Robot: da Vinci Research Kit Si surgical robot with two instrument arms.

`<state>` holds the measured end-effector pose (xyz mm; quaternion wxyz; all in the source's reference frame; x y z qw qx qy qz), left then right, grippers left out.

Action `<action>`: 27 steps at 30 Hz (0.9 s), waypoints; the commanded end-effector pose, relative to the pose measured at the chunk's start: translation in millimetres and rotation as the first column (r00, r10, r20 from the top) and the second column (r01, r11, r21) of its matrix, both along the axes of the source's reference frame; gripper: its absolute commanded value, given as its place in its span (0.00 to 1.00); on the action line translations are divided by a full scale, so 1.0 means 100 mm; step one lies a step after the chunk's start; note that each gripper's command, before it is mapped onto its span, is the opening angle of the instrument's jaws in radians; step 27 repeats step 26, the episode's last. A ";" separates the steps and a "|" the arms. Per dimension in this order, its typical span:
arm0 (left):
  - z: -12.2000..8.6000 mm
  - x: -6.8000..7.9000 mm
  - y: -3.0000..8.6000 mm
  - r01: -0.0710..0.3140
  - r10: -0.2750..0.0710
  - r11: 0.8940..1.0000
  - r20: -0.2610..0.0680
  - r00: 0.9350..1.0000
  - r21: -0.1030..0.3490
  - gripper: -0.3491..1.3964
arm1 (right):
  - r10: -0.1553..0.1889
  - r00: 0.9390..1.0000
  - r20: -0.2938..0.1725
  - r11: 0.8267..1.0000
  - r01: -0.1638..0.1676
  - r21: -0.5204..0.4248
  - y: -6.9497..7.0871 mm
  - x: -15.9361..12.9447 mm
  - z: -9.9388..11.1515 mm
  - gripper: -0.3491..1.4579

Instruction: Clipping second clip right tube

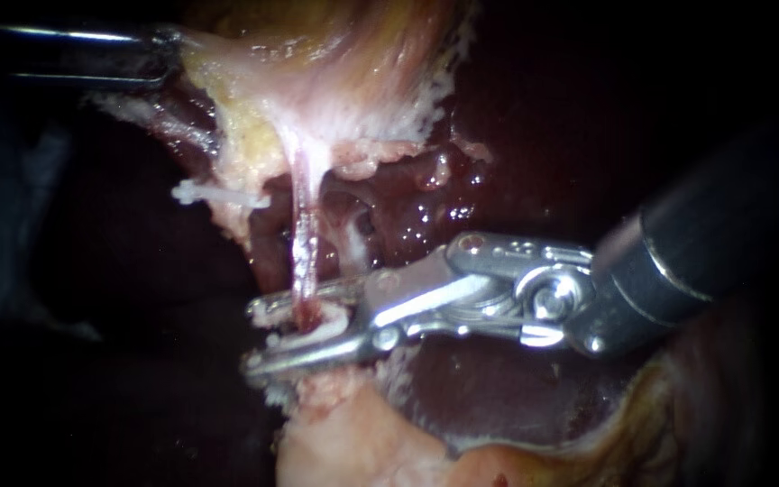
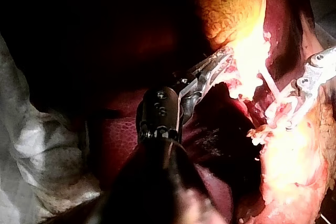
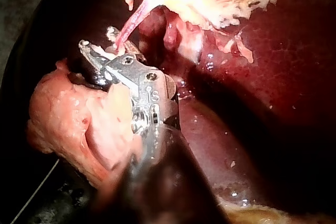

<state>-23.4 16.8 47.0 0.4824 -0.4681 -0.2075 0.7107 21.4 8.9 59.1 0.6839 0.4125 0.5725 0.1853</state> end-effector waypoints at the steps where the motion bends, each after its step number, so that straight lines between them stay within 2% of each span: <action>1: 0.000 0.000 0.000 0.000 0.000 1.000 0.000 1.000 0.000 0.00 | 0.002 1.000 0.001 1.000 -0.002 0.000 0.000 0.000 0.001 0.28; 7: 0.000 0.000 0.000 0.000 0.000 1.000 0.000 1.000 0.000 0.00 | 0.006 1.000 0.004 1.000 -0.006 -0.001 0.001 -0.002 0.003 0.14; 10: 0.000 0.000 0.000 0.000 0.000 1.000 0.000 1.000 0.000 0.00 | 0.005 1.000 0.003 1.000 -0.005 -0.001 0.001 -0.004 0.003 0.01; 15: 0.000 0.000 0.000 0.000 0.000 1.000 0.000 1.000 0.000 0.00 | 0.007 1.000 0.027 0.998 -0.009 0.064 0.001 -0.007 0.006 0.00; 19: 0.000 0.000 0.001 0.000 0.000 1.000 0.000 1.000 0.000 0.00 | -0.008 0.999 0.049 0.998 0.005 0.056 0.000 -0.008 0.009 0.00; 27: 0.001 0.000 0.001 0.000 0.000 1.000 0.000 1.000 0.000 0.00 | -0.008 0.999 0.049 0.998 0.005 0.055 0.000 -0.009 0.012 0.00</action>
